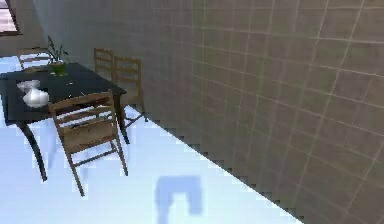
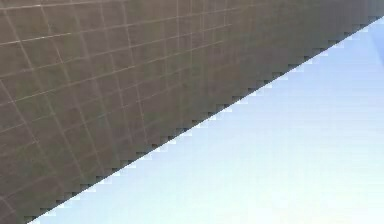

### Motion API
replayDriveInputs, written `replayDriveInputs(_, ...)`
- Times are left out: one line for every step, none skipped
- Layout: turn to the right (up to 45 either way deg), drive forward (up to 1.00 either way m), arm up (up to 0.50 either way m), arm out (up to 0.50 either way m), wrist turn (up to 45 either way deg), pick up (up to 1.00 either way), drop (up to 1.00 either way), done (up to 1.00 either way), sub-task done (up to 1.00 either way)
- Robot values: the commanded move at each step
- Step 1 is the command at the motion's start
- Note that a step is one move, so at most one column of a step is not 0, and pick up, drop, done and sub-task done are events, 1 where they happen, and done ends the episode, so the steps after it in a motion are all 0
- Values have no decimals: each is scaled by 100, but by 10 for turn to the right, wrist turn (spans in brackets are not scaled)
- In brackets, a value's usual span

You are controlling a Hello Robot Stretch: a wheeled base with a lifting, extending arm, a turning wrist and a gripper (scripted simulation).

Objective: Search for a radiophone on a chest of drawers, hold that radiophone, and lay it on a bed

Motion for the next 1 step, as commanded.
replayDriveInputs(-420,0,0,0,0,0,0,0,0)
